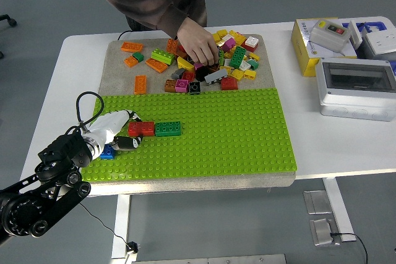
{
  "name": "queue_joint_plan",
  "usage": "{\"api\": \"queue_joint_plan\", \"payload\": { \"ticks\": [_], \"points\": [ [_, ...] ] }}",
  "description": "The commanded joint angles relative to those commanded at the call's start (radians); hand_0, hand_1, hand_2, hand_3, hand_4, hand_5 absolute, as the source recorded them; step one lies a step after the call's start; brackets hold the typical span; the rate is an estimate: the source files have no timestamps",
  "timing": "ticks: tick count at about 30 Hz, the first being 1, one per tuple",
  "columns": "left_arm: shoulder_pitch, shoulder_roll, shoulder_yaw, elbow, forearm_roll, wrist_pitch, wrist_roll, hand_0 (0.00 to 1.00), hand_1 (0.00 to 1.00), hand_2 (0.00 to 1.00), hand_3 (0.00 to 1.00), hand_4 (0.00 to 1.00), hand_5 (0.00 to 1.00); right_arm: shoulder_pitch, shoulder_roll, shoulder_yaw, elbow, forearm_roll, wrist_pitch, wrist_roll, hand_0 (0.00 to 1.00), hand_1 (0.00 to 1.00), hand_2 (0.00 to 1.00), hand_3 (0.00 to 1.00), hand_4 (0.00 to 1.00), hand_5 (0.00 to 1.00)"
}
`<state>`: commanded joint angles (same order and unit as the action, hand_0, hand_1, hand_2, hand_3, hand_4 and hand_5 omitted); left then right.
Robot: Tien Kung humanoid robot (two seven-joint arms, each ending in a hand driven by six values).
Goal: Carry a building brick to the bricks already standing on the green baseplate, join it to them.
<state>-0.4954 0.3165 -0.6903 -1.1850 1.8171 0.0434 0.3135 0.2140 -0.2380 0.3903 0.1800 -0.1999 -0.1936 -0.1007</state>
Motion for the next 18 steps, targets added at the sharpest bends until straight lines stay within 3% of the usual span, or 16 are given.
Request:
{"api": "queue_joint_plan", "payload": {
  "ticks": [12, 13, 18],
  "points": [
    [0.006, -0.007, -0.003, 0.009, 0.002, 0.01, -0.009, 0.998, 0.954, 0.935, 0.639, 0.595, 0.223, 0.0, 0.005, -0.004, 0.0, -0.005, -0.002, -0.001, 0.667, 0.64, 0.667, 0.708, 0.593, 0.755],
    [0.007, -0.007, -0.005, 0.009, 0.003, 0.011, -0.009, 0.998, 0.956, 0.941, 0.699, 0.6, 0.224, 0.001, 0.006, -0.008, 0.0, -0.003, -0.002, 0.0, 0.667, 0.639, 0.667, 0.708, 0.593, 0.756],
    [0.007, -0.008, -0.007, 0.009, 0.004, 0.012, -0.011, 0.998, 0.956, 0.941, 0.699, 0.6, 0.224, 0.002, 0.006, -0.012, 0.0, 0.001, -0.002, 0.0, 0.667, 0.639, 0.667, 0.708, 0.593, 0.756]
  ]
}}
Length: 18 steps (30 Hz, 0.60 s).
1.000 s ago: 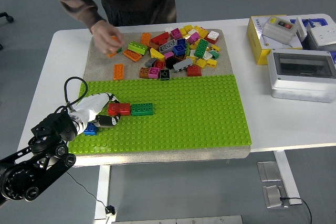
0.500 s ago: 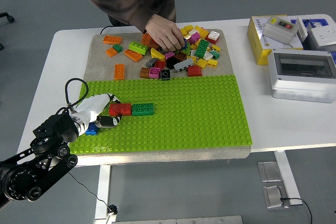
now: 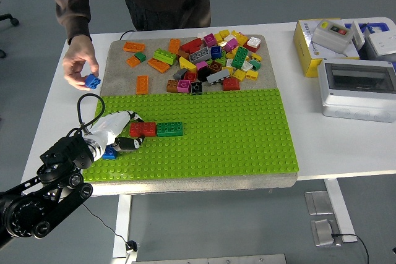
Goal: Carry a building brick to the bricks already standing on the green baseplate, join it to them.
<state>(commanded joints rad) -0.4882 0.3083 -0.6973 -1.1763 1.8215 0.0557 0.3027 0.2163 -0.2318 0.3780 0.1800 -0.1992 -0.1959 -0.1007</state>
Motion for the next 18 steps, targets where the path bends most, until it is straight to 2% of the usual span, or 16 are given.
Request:
{"api": "queue_joint_plan", "payload": {
  "ticks": [1, 18],
  "points": [
    [0.0, 0.0, -0.001, 0.0, 0.0, 0.0, 0.0, 0.998, 0.958, 0.942, 0.737, 0.604, 0.225, 0.0, 0.0, 0.0, 0.0, 0.0, 0.0, -0.001, 0.668, 0.64, 0.667, 0.708, 0.594, 0.757],
    [-0.005, -0.004, -0.007, -0.001, 0.0, 0.008, -0.011, 0.998, 0.959, 0.944, 0.752, 0.617, 0.238, 0.001, 0.001, 0.008, 0.0, 0.003, 0.0, 0.004, 0.666, 0.64, 0.665, 0.708, 0.593, 0.757]
  ]
}}
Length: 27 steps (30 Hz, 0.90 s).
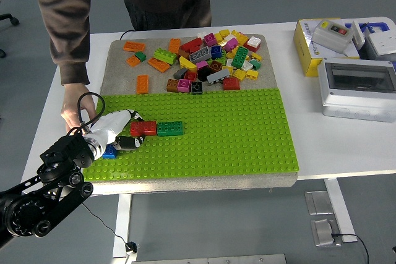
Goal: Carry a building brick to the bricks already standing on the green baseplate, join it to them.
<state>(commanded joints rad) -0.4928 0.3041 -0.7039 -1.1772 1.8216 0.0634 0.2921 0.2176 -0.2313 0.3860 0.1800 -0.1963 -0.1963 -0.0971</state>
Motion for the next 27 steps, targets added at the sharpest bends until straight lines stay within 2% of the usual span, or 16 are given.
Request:
{"api": "queue_joint_plan", "payload": {
  "ticks": [18, 27],
  "points": [
    [-0.005, 0.003, -0.007, -0.004, 0.01, -0.016, -0.001, 0.998, 0.962, 0.951, 0.77, 0.639, 0.254, 0.003, -0.001, -0.008, 0.0, 0.008, 0.001, 0.003, 0.667, 0.64, 0.665, 0.708, 0.593, 0.758],
    [-0.006, 0.007, -0.017, -0.012, 0.016, -0.029, 0.0, 0.998, 0.964, 0.958, 0.786, 0.686, 0.282, 0.006, -0.001, -0.009, 0.0, 0.006, 0.001, 0.002, 0.667, 0.64, 0.664, 0.707, 0.593, 0.759]
  ]
}}
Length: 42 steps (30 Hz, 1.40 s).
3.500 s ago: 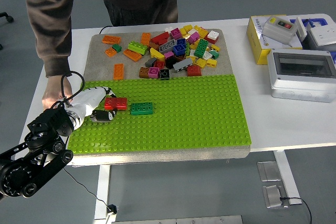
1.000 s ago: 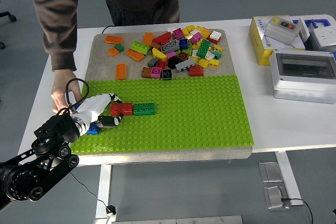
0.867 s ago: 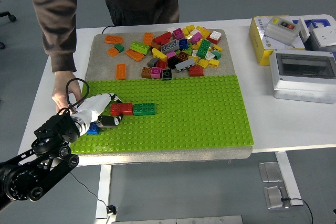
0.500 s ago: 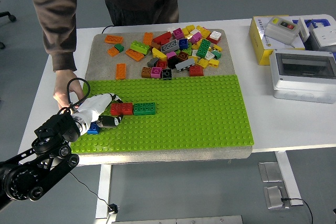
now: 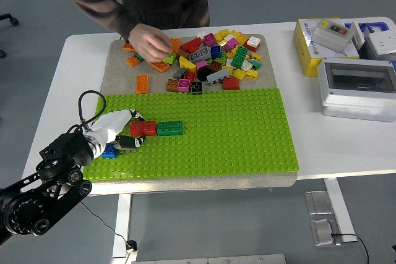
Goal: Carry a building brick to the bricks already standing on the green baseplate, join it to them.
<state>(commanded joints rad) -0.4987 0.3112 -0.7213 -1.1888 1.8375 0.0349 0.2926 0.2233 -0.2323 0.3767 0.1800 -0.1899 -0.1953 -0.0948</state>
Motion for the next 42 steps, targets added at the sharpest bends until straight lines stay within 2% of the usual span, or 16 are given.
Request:
{"api": "queue_joint_plan", "payload": {
  "ticks": [3, 4, 9, 10, 15, 20, 22, 23, 28, 29, 33, 34, 42],
  "points": [
    [0.0, 0.002, -0.006, -0.003, 0.001, -0.003, 0.0, 0.998, 0.964, 0.958, 0.786, 0.686, 0.282, 0.001, 0.0, -0.001, 0.0, 0.001, -0.001, 0.002, 0.667, 0.64, 0.664, 0.707, 0.593, 0.759],
    [0.0, 0.003, -0.007, -0.004, 0.001, -0.003, 0.0, 0.998, 0.967, 0.962, 0.806, 0.736, 0.327, 0.001, 0.0, 0.0, 0.0, 0.001, -0.001, 0.003, 0.667, 0.64, 0.664, 0.707, 0.593, 0.759],
    [0.001, 0.006, -0.017, -0.009, 0.002, -0.004, -0.001, 0.998, 0.967, 0.962, 0.806, 0.736, 0.327, 0.001, 0.0, 0.006, 0.0, -0.005, -0.002, 0.002, 0.667, 0.64, 0.664, 0.714, 0.593, 0.755],
    [0.002, 0.007, -0.018, -0.01, 0.001, -0.004, -0.001, 0.998, 0.968, 0.962, 0.819, 0.772, 0.36, 0.001, 0.0, 0.007, 0.0, -0.006, -0.002, 0.002, 0.667, 0.637, 0.664, 0.715, 0.592, 0.755],
    [0.007, 0.017, -0.03, -0.028, -0.006, -0.011, 0.002, 0.998, 0.968, 0.962, 0.819, 0.772, 0.36, 0.0, 0.0, 0.004, 0.0, -0.003, -0.001, 0.002, 0.667, 0.637, 0.664, 0.715, 0.592, 0.755],
    [0.025, 0.047, -0.061, -0.097, -0.045, -0.034, 0.015, 0.998, 0.968, 0.962, 0.814, 0.765, 0.358, 0.0, 0.0, 0.011, 0.0, -0.009, -0.002, 0.001, 0.667, 0.639, 0.664, 0.715, 0.593, 0.755],
    [0.036, 0.065, -0.082, -0.137, -0.06, -0.044, 0.023, 0.998, 0.968, 0.962, 0.814, 0.765, 0.358, -0.001, 0.0, 0.016, 0.0, -0.014, -0.002, 0.0, 0.667, 0.639, 0.664, 0.715, 0.593, 0.755],
    [0.043, 0.075, -0.095, -0.158, -0.064, -0.048, 0.027, 0.998, 0.968, 0.957, 0.775, 0.761, 0.38, -0.001, -0.001, 0.016, 0.0, -0.013, -0.003, 0.001, 0.668, 0.638, 0.663, 0.715, 0.593, 0.755],
    [0.065, 0.111, -0.124, -0.243, -0.074, -0.055, 0.039, 0.998, 0.968, 0.957, 0.775, 0.761, 0.38, -0.004, -0.002, 0.03, 0.0, -0.025, -0.003, -0.002, 0.668, 0.638, 0.663, 0.715, 0.593, 0.755],
    [0.068, 0.112, -0.123, -0.25, -0.079, -0.055, 0.037, 0.998, 0.964, 0.952, 0.719, 0.76, 0.419, -0.004, -0.002, 0.032, 0.0, -0.027, -0.003, -0.003, 0.667, 0.638, 0.664, 0.714, 0.593, 0.755],
    [0.073, 0.105, -0.117, -0.241, -0.104, -0.054, 0.011, 0.998, 0.964, 0.952, 0.719, 0.76, 0.419, -0.003, -0.002, 0.026, 0.0, -0.02, -0.003, 0.0, 0.667, 0.638, 0.664, 0.714, 0.593, 0.755],
    [0.075, 0.102, -0.115, -0.236, -0.112, -0.055, 0.003, 0.998, 0.965, 0.952, 0.708, 0.772, 0.507, -0.002, -0.002, 0.026, 0.0, -0.02, -0.003, 0.0, 0.667, 0.638, 0.663, 0.714, 0.592, 0.755],
    [0.082, 0.093, -0.103, -0.216, -0.125, -0.052, -0.017, 0.998, 0.965, 0.95, 0.704, 0.773, 0.516, -0.005, -0.005, 0.046, 0.0, -0.037, -0.002, -0.005, 0.667, 0.638, 0.663, 0.712, 0.592, 0.756]
  ]
}}
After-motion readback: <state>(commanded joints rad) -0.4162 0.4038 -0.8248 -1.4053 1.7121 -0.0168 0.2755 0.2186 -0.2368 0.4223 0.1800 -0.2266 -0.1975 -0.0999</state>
